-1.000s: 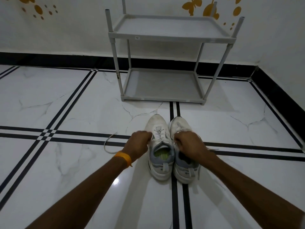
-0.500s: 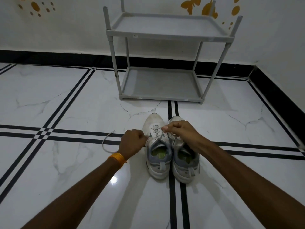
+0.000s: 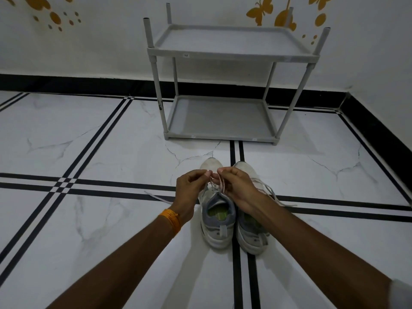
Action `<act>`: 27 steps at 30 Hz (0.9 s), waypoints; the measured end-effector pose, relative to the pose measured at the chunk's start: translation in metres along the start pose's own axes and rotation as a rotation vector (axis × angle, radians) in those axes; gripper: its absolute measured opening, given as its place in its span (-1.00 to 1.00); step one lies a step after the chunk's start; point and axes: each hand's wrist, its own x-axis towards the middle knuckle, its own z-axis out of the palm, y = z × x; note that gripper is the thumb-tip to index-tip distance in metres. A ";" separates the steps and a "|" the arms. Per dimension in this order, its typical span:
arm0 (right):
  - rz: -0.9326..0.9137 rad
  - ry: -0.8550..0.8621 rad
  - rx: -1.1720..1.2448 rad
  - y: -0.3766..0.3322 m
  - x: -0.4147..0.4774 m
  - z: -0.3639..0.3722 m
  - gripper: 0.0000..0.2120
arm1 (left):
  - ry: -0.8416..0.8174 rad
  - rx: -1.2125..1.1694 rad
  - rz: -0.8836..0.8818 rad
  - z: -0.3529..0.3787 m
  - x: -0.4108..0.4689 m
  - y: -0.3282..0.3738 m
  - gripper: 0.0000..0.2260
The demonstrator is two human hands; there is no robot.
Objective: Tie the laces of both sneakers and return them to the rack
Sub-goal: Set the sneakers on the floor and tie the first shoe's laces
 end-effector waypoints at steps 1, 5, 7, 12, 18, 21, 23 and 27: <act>-0.007 0.022 -0.014 0.001 0.001 0.001 -0.84 | 0.018 0.014 0.015 0.003 0.000 0.000 -0.84; -0.058 0.090 -0.092 0.004 0.004 0.003 -0.81 | 0.055 0.074 0.073 0.014 0.001 -0.004 -0.86; -0.084 0.079 -0.141 0.006 0.005 0.001 -0.82 | 0.082 0.120 0.096 0.017 0.001 -0.007 -0.86; -0.165 0.074 -0.306 0.011 0.006 -0.006 -0.78 | 0.099 0.195 0.148 0.020 0.000 -0.014 -0.87; -0.201 0.053 -0.401 0.004 0.004 -0.008 -0.78 | 0.129 0.301 0.218 0.020 0.006 -0.012 -0.85; -0.169 -0.032 -0.412 -0.001 0.002 -0.012 -0.84 | 0.104 0.317 0.188 0.015 0.010 -0.007 -0.77; -0.154 -0.100 -0.450 -0.003 0.002 -0.015 -0.82 | 0.039 0.343 0.198 0.013 0.014 -0.006 -0.84; -0.178 -0.177 -0.591 -0.007 0.004 -0.018 -0.74 | -0.059 0.465 0.267 0.013 0.017 -0.001 -0.92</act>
